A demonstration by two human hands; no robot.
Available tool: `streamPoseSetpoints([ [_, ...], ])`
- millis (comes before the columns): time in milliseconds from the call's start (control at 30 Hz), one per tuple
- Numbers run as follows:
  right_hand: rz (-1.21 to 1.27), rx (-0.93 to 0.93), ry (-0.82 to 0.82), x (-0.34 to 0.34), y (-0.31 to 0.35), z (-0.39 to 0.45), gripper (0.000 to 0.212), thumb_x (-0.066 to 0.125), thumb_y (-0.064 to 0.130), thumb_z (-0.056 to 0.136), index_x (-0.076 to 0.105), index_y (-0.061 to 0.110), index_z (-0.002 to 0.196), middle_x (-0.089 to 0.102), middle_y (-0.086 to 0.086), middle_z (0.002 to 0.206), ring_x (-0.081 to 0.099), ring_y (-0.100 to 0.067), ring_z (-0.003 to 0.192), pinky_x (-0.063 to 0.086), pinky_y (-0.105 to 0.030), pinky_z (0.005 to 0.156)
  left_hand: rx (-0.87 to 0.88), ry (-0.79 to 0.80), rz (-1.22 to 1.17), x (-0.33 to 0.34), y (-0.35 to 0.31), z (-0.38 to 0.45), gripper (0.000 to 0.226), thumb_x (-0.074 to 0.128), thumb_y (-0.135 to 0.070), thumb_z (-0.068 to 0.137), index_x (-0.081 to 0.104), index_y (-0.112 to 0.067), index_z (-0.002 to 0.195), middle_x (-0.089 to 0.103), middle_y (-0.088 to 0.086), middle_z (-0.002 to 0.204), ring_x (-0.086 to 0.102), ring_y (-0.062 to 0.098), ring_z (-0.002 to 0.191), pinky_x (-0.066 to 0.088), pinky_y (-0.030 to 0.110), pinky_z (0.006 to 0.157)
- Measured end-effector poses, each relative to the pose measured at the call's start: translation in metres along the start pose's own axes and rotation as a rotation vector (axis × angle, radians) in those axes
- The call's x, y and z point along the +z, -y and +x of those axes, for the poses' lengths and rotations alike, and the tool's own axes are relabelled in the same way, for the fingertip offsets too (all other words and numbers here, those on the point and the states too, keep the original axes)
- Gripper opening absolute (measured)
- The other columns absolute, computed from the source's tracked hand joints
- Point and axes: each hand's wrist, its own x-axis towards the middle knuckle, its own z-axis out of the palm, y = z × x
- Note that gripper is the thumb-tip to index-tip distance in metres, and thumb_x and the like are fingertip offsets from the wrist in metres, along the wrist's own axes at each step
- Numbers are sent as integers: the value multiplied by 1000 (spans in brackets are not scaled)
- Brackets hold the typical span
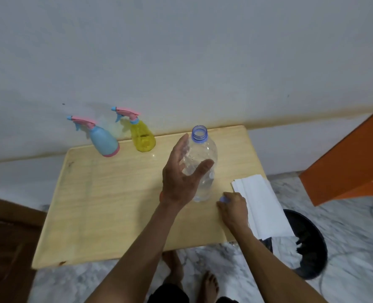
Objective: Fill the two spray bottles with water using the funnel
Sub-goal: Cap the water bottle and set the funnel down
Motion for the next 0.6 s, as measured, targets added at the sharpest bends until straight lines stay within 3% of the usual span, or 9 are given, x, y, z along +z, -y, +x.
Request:
streamPoseSetpoints([
  [67, -33, -25, 0, 3, -2, 2, 13, 67, 10, 90, 73, 1, 97, 65, -19, 109, 61, -35, 102, 49, -39, 85, -10, -9, -25, 1, -1, -1, 87, 79, -59, 68, 45, -38, 146, 55, -11, 146, 53, 3, 131, 50, 45, 107],
  [133, -62, -50, -6, 3, -1, 4, 10, 67, 10, 90, 72, 2, 94, 65, -18, 106, 61, -36, 102, 49, -38, 82, -9, -21, -40, 3, -2, -2, 86, 79, -59, 68, 45, -41, 144, 55, -12, 145, 54, 3, 130, 50, 45, 106],
  [267, 49, -30, -58, -17, 17, 2, 28, 65, 16, 95, 67, -4, 114, 66, -21, 116, 60, -37, 108, 47, -41, 87, -11, -56, -70, 6, 3, -5, 88, 81, -57, 68, 46, -36, 146, 55, -12, 146, 56, 7, 130, 51, 46, 105],
  [367, 315, -70, -162, -61, 50, -1, 36, 69, 22, 94, 66, 5, 125, 69, -12, 122, 65, -27, 105, 45, -24, 84, -30, -58, -113, 6, 3, -6, 78, 82, -55, 67, 48, -51, 137, 56, -18, 143, 56, 5, 129, 50, 47, 107],
  [433, 499, -181, -226, -103, 82, -5, 28, 72, 23, 92, 68, 14, 119, 71, 0, 113, 67, -18, 97, 44, -9, 74, -35, -52, -131, 6, 1, -7, 73, 81, -55, 67, 47, -59, 131, 56, -20, 142, 57, 4, 127, 50, 48, 106],
  [533, 620, -455, -164, -166, 132, -17, 25, 73, 25, 93, 70, 22, 117, 72, 11, 106, 69, -9, 90, 56, -24, 82, -36, -47, -128, 7, -1, -8, 74, 81, -58, 67, 47, -58, 133, 55, -21, 142, 56, 4, 128, 49, 48, 107],
  [600, 515, -650, -50, -194, 157, -25, 28, 72, 23, 93, 70, 24, 122, 72, 12, 111, 69, -4, 95, 57, -23, 82, -28, -41, -122, 7, -1, -9, 80, 80, -60, 67, 48, -49, 139, 55, -19, 143, 55, 4, 130, 48, 47, 109],
])
